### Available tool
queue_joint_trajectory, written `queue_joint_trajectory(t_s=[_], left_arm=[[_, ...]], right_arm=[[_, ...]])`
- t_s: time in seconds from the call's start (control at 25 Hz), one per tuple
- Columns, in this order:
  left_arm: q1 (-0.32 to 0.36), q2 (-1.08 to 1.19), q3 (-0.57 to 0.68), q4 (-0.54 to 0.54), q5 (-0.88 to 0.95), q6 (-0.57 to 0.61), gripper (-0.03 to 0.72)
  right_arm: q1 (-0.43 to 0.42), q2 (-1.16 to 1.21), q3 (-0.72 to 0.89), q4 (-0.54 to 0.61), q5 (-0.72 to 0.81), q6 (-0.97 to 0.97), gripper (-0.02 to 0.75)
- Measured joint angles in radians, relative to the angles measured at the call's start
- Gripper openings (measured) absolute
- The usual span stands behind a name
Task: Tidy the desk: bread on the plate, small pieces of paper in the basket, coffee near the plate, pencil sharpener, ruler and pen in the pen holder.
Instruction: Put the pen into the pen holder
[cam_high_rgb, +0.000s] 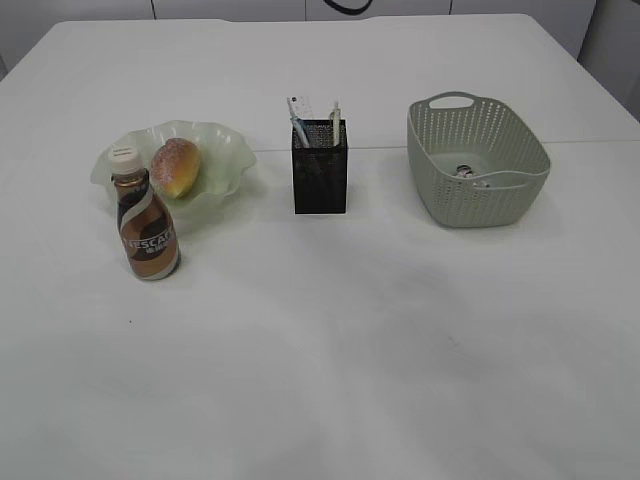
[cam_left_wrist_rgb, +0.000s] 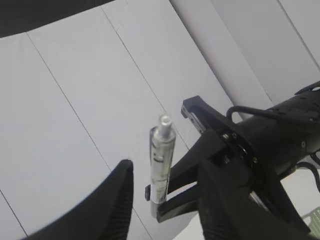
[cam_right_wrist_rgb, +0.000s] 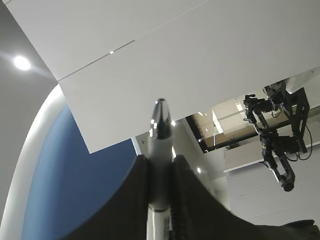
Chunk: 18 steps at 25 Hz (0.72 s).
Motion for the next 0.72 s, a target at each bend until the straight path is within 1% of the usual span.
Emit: queue_joint_trajectory(t_s=[0.36, 0.72], left_arm=[[0.0, 0.121, 0.0, 0.011, -0.205, 0.0, 0.307], [0.0, 0.138, 0.0, 0.012, -0.258, 0.0, 0.307]], right_arm=[[0.0, 0.0, 0.0, 0.0, 0.001, 0.0, 0.086], [0.0, 0.0, 0.0, 0.0, 0.001, 0.002, 0.088]])
